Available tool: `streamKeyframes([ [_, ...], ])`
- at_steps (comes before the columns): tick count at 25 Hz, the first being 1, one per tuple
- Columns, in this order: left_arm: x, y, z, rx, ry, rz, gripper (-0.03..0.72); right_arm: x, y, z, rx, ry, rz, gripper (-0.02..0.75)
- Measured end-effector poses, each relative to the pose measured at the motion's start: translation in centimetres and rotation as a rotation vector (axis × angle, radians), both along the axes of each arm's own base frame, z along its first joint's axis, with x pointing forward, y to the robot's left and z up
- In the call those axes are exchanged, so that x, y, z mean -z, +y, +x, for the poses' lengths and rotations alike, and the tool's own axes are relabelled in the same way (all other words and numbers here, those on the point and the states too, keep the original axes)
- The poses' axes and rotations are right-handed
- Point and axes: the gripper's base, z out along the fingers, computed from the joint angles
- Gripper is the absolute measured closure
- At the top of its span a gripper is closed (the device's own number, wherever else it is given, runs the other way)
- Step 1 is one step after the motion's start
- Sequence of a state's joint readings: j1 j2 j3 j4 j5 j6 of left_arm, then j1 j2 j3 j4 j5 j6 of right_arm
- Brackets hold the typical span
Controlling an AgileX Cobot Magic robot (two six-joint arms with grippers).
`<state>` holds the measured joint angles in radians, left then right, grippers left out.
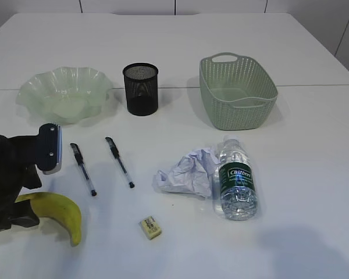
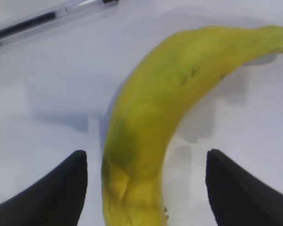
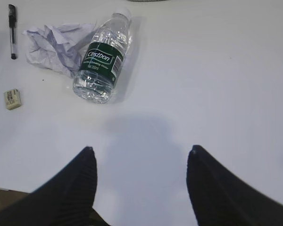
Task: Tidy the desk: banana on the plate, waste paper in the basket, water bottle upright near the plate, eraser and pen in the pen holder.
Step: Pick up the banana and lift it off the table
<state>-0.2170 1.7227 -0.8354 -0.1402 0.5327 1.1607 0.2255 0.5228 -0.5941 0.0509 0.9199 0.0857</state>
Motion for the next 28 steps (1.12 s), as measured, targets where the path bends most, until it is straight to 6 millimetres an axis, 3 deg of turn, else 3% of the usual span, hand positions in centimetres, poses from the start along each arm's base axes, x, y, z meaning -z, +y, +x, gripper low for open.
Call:
streamKeyframes([
  [20, 1.7, -0.3, 0.6, -0.039, 0.01, -0.023, 0.154, 0.0, 0.0, 0.0, 0.0, -0.004, 0.0, 0.29],
  [23, 1.7, -0.3, 0.6, -0.04, 0.006, -0.023, 0.215, 0.0, 0.0, 0.0, 0.0, -0.004, 0.001, 0.29],
  [28, 1.7, -0.3, 0.6, -0.042, 0.005, -0.025, 0.396, 0.0, 0.0, 0.0, 0.0, -0.006, 0.001, 0.29],
])
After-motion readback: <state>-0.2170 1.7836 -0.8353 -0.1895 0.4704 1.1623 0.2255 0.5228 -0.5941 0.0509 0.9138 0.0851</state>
